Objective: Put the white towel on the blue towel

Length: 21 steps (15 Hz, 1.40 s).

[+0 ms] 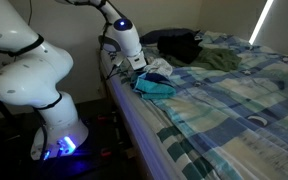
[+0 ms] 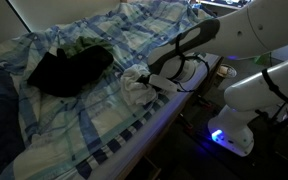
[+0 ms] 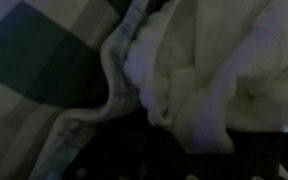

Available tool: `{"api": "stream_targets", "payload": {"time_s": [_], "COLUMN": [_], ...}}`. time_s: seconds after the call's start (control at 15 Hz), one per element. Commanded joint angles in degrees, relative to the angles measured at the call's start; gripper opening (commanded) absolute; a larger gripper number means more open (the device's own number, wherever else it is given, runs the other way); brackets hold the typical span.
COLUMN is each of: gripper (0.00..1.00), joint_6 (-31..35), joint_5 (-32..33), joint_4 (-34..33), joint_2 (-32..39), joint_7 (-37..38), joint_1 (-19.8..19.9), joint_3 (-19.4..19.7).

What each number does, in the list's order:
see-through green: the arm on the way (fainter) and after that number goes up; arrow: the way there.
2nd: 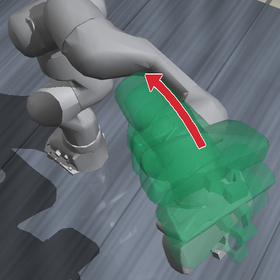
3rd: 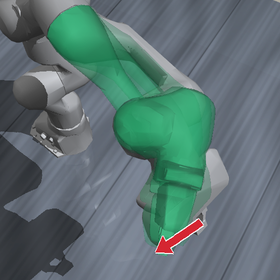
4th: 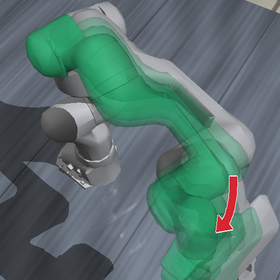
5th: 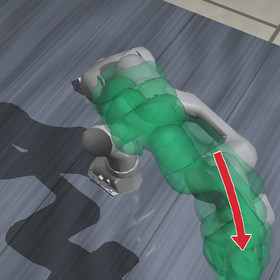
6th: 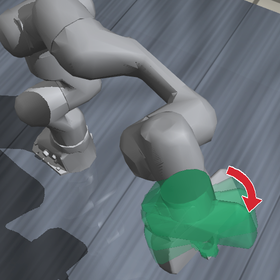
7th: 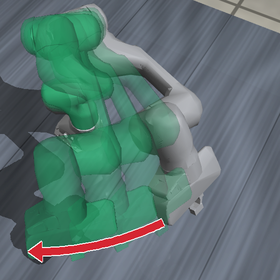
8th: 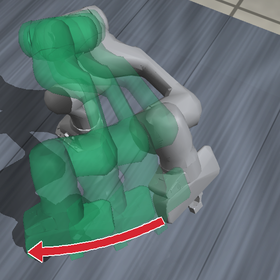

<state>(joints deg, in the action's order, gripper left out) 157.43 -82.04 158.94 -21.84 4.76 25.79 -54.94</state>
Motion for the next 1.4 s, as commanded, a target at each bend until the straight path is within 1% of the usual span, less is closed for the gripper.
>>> {"api": "stream_targets", "payload": {"time_s": [0.0, 0.07, 0.2, 0.33, 0.4, 0.47, 0.53, 0.6, 0.67, 0.73, 0.8, 1.0, 1.07, 1.13, 1.2, 1.33], "gripper": [0.03, 0.0, 0.03, 0.01, 0.04, 0.12, 0.1, 0.13, 0.35, 0.38, 0.44, 0.68, 0.24, 0.31, 0.31, 0.16], "joint_6": [-1.7, -1.81, -2.46, -3.89, -4.97, -5.77, -6.7, -7.67, -8.33, -9.19, -9.9, -11.36, -11.61, -11.93, -12.36, -13.58], "joint_5": [0.62, 0.67, 0.56, 0.62, 0.92, 1.02, 1.34, 1.87, 2.39, 3.04, 3.75, 5.17, 5.58, 5.99, 6.34, 7.39], "joint_4": [0.02, 0.02, 0.02, -0.01, -0.02, -0.03, -0.04, -0.05, -0.06, -0.06, -0.06, -0.06, -0.06, -0.06, -0.06, -0.06], "joint_2": [-1.83, -2.28, -3.58, -5.69, -6.91, -7.87, -8.74, -9.48, -9.83, -10.35, -10.77, -11.59, -11.92, -12.02, -12.15, -12.81], "joint_7": [-0.6, -0.45, -0.37, -0.02, 0.42, 0.51, 0.71, 0.95, 1.25, 1.5, 1.65, 1.19, 1.42, 1.43, 1.48, 1.89], "joint_1": [0.59, 0.51, 0.18, -0.22, -0.34, -0.38, -0.28, -0.1, 0.28, 0.55, 0.78, 1.36, 1.59, 1.77, 1.97, 2.09], "joint_3": [0.14, 0.25, 0.81, 1.8, 2.5, 2.95, 3.4, 3.8, 3.72, 3.85, 3.87, 3.73, 3.58, 3.34, 3.22, 3.72]}}
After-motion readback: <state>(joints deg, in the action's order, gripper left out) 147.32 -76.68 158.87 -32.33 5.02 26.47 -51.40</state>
